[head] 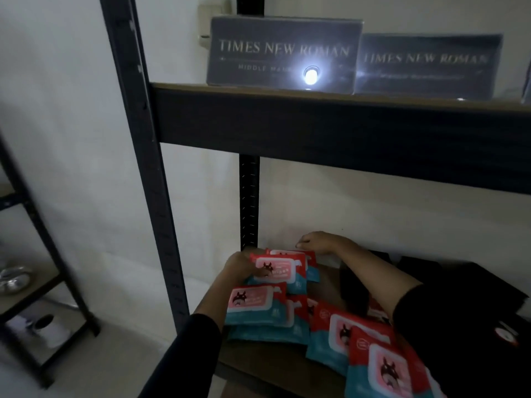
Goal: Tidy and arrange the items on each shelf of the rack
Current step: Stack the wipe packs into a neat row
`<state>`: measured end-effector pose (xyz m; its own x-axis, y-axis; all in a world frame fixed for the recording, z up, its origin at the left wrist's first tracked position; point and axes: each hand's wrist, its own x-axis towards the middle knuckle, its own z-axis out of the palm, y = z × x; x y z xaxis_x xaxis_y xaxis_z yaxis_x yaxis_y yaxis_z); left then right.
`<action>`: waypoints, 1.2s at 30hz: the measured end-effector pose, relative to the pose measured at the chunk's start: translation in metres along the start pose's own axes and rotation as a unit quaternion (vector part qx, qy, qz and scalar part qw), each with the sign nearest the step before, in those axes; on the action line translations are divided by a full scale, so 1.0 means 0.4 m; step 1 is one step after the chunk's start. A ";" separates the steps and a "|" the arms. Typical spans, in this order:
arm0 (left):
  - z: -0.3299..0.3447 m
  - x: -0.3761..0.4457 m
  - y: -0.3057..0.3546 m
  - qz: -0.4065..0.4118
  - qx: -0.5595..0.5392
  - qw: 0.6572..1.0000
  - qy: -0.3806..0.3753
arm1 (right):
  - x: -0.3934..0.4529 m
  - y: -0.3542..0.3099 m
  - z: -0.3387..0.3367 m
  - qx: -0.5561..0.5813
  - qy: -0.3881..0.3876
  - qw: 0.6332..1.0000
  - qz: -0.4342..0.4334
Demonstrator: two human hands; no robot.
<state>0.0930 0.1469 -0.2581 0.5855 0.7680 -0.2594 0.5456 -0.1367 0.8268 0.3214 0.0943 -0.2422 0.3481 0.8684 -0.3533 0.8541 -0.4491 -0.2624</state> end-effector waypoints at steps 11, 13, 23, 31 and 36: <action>-0.002 0.046 -0.032 0.045 -0.082 0.990 0.104 | 0.069 0.016 0.003 -0.037 -0.014 0.999 -0.022; -0.005 0.058 -0.036 0.056 -0.067 0.989 0.117 | 0.069 0.017 -0.012 -0.013 0.015 0.999 -0.042; -0.007 0.093 -0.040 0.078 -0.055 0.981 0.170 | 0.016 0.000 -0.048 0.187 0.229 0.947 -0.127; -0.005 0.114 -0.040 0.103 -0.079 0.971 0.201 | 0.033 -0.060 -0.007 0.270 0.243 0.916 -0.170; 0.005 0.110 -0.020 0.099 -0.093 0.969 0.208 | 0.052 -0.097 0.034 0.359 0.252 0.885 -0.156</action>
<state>0.1156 0.1805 -0.2772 0.3539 0.9293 0.1057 0.3069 -0.2221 0.9254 0.2904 0.1269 -0.2514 0.4209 0.8759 0.2360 0.5370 -0.0309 -0.8430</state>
